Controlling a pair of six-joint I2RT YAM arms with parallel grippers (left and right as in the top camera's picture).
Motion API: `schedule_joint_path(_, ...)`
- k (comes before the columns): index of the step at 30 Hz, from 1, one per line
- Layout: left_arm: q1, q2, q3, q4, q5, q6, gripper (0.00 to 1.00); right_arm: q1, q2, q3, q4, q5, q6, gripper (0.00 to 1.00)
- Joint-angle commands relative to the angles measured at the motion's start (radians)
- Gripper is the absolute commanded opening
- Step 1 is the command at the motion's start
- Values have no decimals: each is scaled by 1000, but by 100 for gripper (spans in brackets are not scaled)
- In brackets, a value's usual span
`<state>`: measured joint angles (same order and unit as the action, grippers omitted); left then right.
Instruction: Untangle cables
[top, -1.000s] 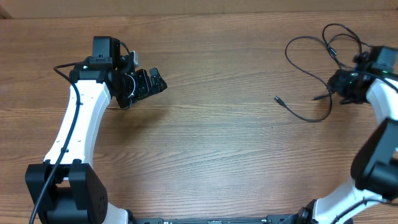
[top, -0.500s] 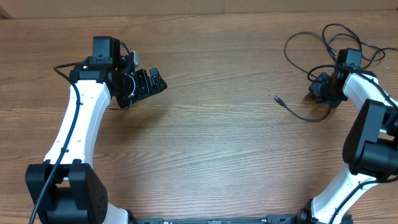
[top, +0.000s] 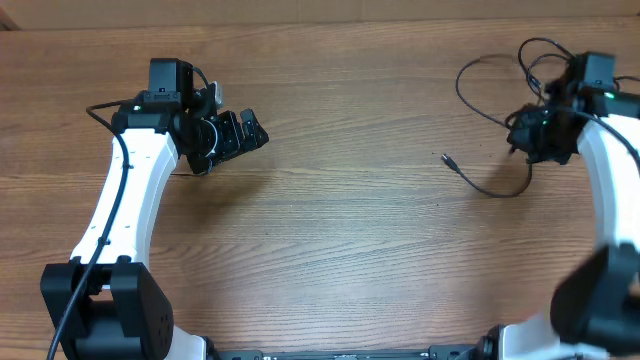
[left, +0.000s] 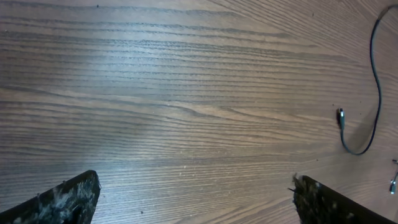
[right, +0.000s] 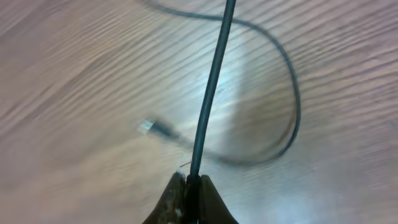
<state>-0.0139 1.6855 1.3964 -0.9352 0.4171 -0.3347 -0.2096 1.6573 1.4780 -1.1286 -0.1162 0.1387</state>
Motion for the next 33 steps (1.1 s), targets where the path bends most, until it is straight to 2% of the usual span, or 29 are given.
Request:
schedule_joint_path(1,-8,-11,9,1,-6,-5,100,26,-15,3,-99,-14,-22,4)
schedule_joint_path(5,-8,-11,9,1,-6,-5,100,26,-14,-53,-179,-2,135,4)
schedule_joint_path(9,-8,-11,9,1,-6,-5,100,25,-13,-174,-107,30,150,4)
schedule_joint_path(17,-8,-11,9,1,-6,-5,100,14,-11,-498,400,104,180,6)
schedule_joint_path(20,-8,-11,9,1,-6,-5,100,3,-11,-523,482,128,180,4)
schedule_joint_path(26,-8,-11,9,1,-6,-5,99,0,-38,-520,387,148,164,4)
schedule_joint_path(33,-8,-11,9,1,-6,-5,100,14,-283,-519,218,149,128,4)
